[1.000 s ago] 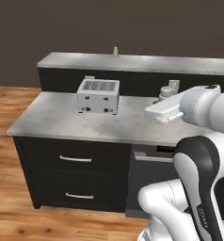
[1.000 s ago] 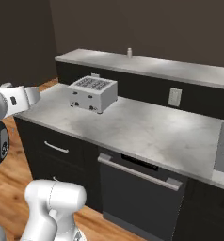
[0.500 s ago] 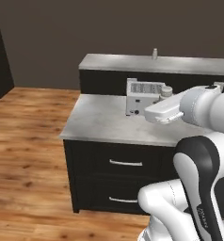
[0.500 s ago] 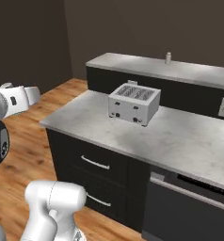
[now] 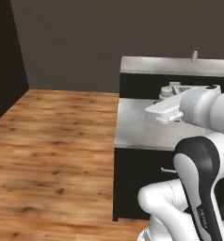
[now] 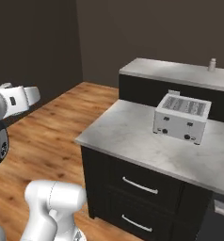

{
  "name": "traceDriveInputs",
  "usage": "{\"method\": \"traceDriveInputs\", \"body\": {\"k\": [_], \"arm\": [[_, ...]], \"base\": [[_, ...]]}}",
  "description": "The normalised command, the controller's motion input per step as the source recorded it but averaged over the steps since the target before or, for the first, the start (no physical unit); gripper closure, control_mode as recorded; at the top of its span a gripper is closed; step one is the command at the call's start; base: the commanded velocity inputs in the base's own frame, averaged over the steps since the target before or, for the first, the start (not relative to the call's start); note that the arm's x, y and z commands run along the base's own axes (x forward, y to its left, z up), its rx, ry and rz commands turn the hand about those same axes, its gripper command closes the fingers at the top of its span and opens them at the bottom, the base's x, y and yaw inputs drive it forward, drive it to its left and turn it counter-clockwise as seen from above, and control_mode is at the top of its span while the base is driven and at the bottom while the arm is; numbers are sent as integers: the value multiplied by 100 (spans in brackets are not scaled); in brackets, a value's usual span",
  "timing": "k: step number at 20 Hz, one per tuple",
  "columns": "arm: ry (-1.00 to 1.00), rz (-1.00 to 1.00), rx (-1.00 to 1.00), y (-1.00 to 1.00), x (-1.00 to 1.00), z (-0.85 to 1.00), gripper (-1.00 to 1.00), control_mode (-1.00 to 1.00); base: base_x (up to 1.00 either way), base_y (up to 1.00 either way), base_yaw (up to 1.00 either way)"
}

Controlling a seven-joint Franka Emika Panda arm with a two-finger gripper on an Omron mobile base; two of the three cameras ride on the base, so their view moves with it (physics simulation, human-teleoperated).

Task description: The dining table condiment station is running low on shaker. Refill the condiment station by opening the cabinet and taking the shaker from the cabinet and placing it on the dining table.

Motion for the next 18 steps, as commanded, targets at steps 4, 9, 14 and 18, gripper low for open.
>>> {"method": "traceDriveInputs", "body": {"k": [4,9,14,18], "arm": [[0,0,0,0,0,0,100,100],[0,0,0,0,0,0,100,100],[0,0,0,0,0,0,100,100],[0,0,0,0,0,0,100,100]], "base": [[81,100,-5],[96,100,-7],[100,100,-10],[99,100,-29]]}}
